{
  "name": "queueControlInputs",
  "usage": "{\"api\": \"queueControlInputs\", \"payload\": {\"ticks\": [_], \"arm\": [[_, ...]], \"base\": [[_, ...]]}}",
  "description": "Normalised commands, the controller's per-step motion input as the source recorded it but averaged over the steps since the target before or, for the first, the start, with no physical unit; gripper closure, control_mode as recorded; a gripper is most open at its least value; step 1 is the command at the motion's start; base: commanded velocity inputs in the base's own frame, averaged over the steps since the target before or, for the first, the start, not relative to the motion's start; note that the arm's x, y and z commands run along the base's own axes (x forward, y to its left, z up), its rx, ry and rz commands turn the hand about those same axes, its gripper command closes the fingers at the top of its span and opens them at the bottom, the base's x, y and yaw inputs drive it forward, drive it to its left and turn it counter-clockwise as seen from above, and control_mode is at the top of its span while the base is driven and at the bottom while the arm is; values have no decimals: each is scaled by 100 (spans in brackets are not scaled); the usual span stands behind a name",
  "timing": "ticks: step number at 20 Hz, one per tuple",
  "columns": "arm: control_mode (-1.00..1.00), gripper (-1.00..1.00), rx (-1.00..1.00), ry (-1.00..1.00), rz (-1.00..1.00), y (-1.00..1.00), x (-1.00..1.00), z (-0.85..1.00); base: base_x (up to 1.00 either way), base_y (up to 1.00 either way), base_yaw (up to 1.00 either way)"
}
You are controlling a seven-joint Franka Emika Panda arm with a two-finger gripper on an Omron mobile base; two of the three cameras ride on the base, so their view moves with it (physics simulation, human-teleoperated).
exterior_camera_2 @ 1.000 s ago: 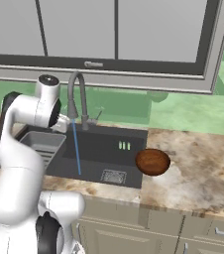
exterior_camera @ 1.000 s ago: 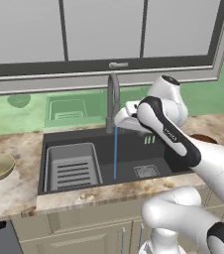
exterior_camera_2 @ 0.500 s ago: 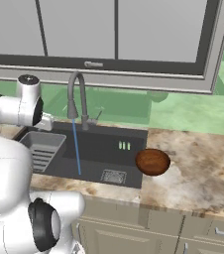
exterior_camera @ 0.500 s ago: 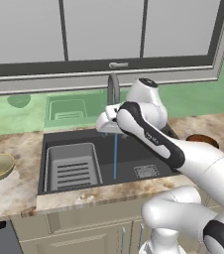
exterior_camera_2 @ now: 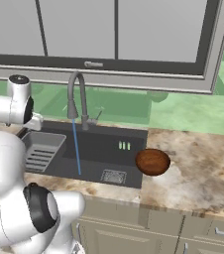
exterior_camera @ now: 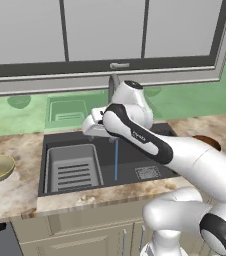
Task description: Rinse each bowl for a few seconds and place them down in the sink or on the counter.
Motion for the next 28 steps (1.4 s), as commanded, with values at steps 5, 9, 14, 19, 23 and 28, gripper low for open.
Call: {"api": "queueControlInputs", "payload": {"ticks": [5, 9, 14, 19, 23, 28], "arm": [[-100, -100, 0, 2, -2, 46, 0, -9], [-100, -100, -2, 0, -2, 46, 0, -5], [-100, -100, -3, 0, -2, 47, 4, -7], [-100, -100, -2, 0, -4, 45, 5, -10], [-100, -100, -2, 0, -3, 44, 8, -9], [-100, -100, 0, 0, -3, 38, 8, -11]], "base": [[0, 0, 0], [0, 0, 0], [0, 0, 0], [0, 0, 0], [0, 0, 0], [0, 0, 0]]}}
